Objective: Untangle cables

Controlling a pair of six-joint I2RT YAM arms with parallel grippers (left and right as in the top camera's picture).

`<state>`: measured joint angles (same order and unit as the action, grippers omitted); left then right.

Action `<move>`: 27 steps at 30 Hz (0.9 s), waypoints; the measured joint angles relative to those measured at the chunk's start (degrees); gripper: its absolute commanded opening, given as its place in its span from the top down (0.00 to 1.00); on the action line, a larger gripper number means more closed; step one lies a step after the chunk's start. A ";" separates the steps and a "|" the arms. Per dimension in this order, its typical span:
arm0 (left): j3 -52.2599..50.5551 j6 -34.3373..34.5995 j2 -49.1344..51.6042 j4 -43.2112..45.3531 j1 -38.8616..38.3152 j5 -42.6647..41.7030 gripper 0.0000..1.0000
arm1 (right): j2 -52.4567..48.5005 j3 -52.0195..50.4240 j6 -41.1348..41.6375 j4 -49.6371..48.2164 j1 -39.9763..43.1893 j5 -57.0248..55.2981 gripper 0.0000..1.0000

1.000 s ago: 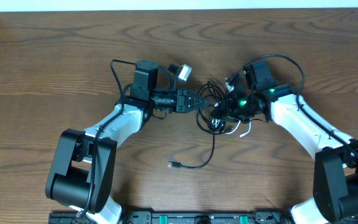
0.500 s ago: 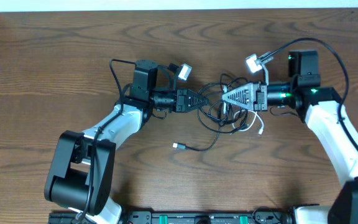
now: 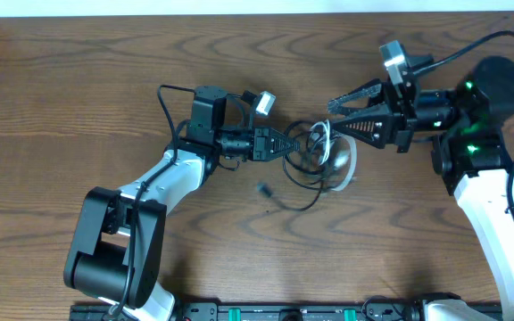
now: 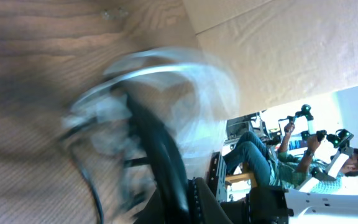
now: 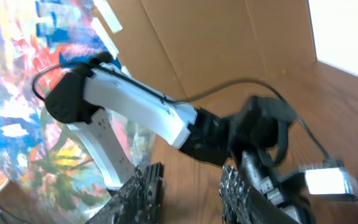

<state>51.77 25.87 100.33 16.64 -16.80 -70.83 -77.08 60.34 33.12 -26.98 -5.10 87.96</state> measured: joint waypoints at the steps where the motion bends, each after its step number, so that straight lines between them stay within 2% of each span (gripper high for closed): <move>1: 0.00 -0.02 0.00 0.00 -0.02 0.24 0.92 | 0.00 0.02 2.29 -3.15 0.00 0.31 0.66; 5: 0.00 0.00 0.00 0.02 -0.02 0.52 0.93 | 0.00 -0.02 9.44 -10.62 0.00 0.66 0.66; 7: 0.00 0.00 0.00 0.02 -0.02 0.52 0.92 | 0.00 -0.02 11.72 -11.02 0.00 0.63 0.55; 10: 0.00 -0.02 0.00 0.00 -0.02 0.52 0.92 | -0.17 0.00 13.53 -9.64 0.00 0.50 0.33; 13: 0.00 -0.02 0.00 -0.04 -0.02 0.55 0.92 | -0.92 0.04 12.83 -5.60 0.00 -0.48 0.29; 15: 0.00 0.00 0.00 -0.04 -0.02 0.55 0.92 | -2.64 0.37 11.17 1.38 0.00 -2.69 0.29; 18: 0.00 0.00 0.00 -0.11 -0.02 0.55 0.92 | -6.56 0.68 6.40 16.06 0.00 -9.55 0.38; 21: 0.00 0.00 0.00 -0.13 -0.02 0.57 0.92 | -10.49 0.22 0.24 34.05 0.00 -23.06 0.44; 27: 0.00 0.00 0.00 -0.37 -0.04 0.76 0.92 | -10.21 -0.24 -6.73 56.52 0.07 -40.70 0.57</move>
<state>51.77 25.87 100.33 16.27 -16.84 -70.06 -87.29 60.10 26.39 29.54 -5.04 47.27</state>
